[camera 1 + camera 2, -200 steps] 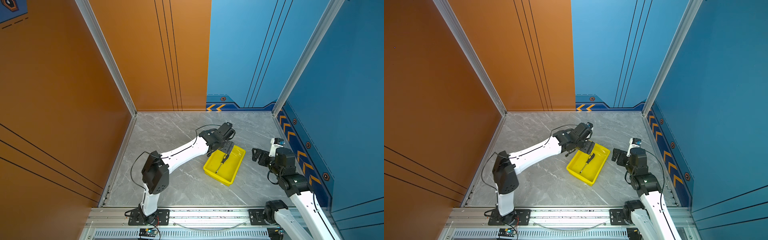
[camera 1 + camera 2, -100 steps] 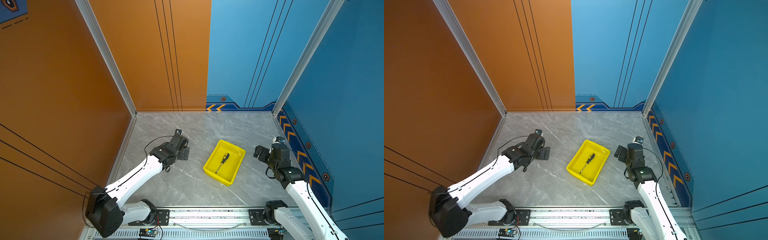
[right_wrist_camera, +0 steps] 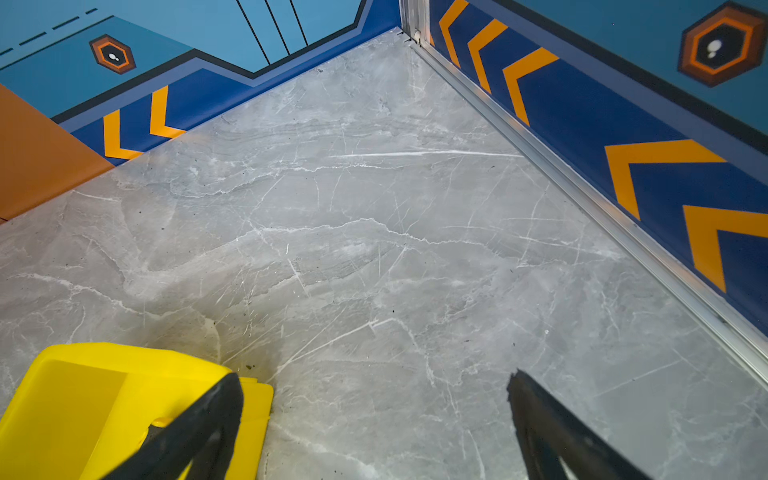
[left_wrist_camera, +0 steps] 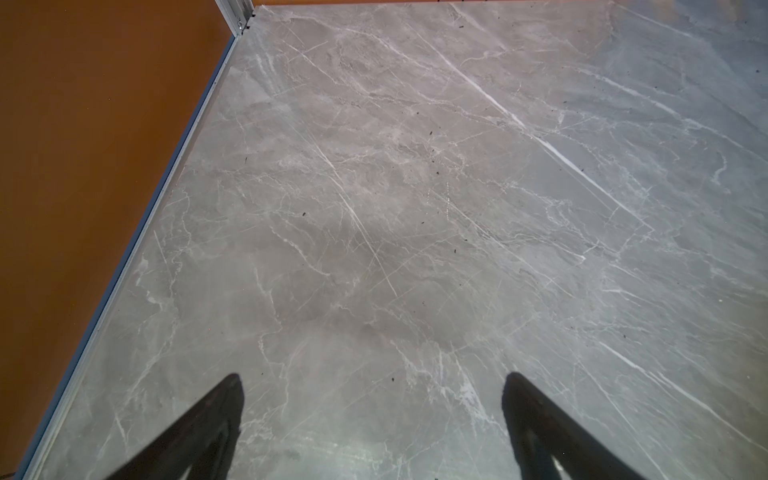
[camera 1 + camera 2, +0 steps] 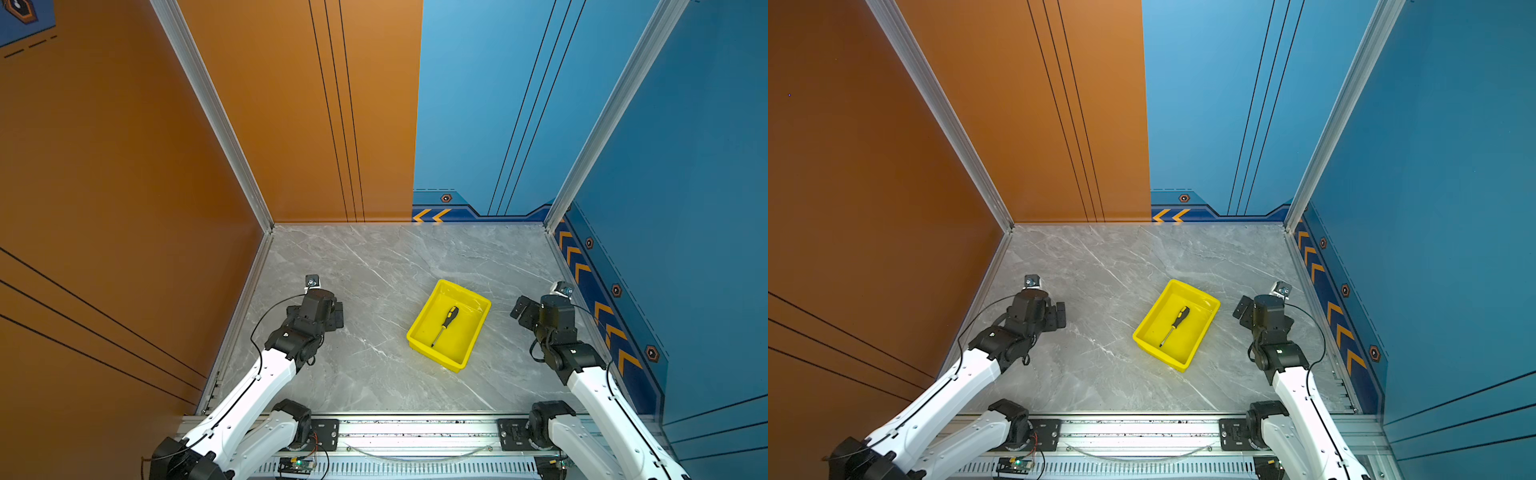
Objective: Put the screwdriver in the bin
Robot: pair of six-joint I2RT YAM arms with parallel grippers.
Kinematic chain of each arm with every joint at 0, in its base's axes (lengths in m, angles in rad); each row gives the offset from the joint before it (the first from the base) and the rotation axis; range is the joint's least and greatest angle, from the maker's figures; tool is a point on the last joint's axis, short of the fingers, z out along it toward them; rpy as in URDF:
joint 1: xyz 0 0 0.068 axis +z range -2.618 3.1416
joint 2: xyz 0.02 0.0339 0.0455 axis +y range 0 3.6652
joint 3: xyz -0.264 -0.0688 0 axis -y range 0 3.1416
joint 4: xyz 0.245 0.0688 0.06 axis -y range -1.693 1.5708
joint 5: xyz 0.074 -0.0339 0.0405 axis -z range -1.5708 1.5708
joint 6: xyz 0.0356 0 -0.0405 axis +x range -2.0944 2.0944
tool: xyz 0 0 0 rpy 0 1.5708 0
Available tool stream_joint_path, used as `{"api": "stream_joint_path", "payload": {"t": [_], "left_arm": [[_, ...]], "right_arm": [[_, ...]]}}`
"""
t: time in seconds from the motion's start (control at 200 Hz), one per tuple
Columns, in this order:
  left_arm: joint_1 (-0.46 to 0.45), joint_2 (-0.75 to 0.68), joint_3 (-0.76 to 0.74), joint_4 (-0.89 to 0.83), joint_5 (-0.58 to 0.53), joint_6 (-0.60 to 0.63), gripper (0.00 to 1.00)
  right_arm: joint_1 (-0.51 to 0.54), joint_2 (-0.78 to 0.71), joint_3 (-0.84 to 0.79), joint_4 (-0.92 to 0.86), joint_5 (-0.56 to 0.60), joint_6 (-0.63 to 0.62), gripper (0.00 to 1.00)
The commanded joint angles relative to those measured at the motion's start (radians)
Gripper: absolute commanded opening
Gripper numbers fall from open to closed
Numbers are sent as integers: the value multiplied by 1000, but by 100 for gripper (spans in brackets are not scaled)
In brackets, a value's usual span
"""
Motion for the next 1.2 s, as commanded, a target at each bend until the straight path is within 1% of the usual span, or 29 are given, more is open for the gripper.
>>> {"api": "stream_joint_path", "payload": {"t": [0.0, 0.07, 0.14, 0.195, 0.346, 0.456, 0.556, 0.631, 0.726, 0.801, 0.871, 0.951, 1.057, 1.092, 1.137, 1.197], "left_arm": [[30, -6, -20, 43, 19, -8, 98], [64, -1, -23, 27, 27, -42, 98], [80, 0, -33, 35, 2, -44, 98], [109, 5, -34, 35, -1, -48, 98], [203, 21, -23, 25, 35, -73, 98], [256, 23, -17, 3, 62, -85, 98], [269, 8, -17, -25, 55, -39, 98], [271, -18, -43, -22, 42, 5, 98], [273, -74, -110, 52, 48, 94, 98], [273, -132, -190, 169, 53, 164, 98], [276, -177, -280, 323, 72, 226, 98], [280, -196, -363, 445, 97, 262, 98], [281, -151, -413, 544, 67, 257, 98], [281, -122, -418, 573, 65, 261, 98], [284, -74, -403, 584, 65, 265, 98], [289, -5, -378, 606, 92, 278, 98]], "right_arm": [[-5, -12, -45, 89, 15, -41, 100], [-6, -8, -62, 127, 9, -65, 100], [-4, -2, -88, 190, -17, -102, 100], [-4, 1, -103, 228, -13, -111, 100], [-4, 45, -101, 294, -7, -178, 100], [-5, 83, -76, 299, -5, -223, 100], [-5, 103, -72, 309, -49, -286, 100], [-4, 119, -73, 305, -58, -309, 100], [-5, 141, -81, 312, -78, -322, 100], [-4, 153, -88, 315, -91, -330, 100], [-4, 155, -117, 344, -70, -330, 100], [-6, 164, -171, 420, -26, -315, 100], [-6, 214, -210, 515, -17, -316, 100], [-2, 232, -199, 510, -15, -320, 100], [-2, 255, -201, 559, -13, -320, 100], [-4, 276, -207, 616, -6, -320, 100]]}}
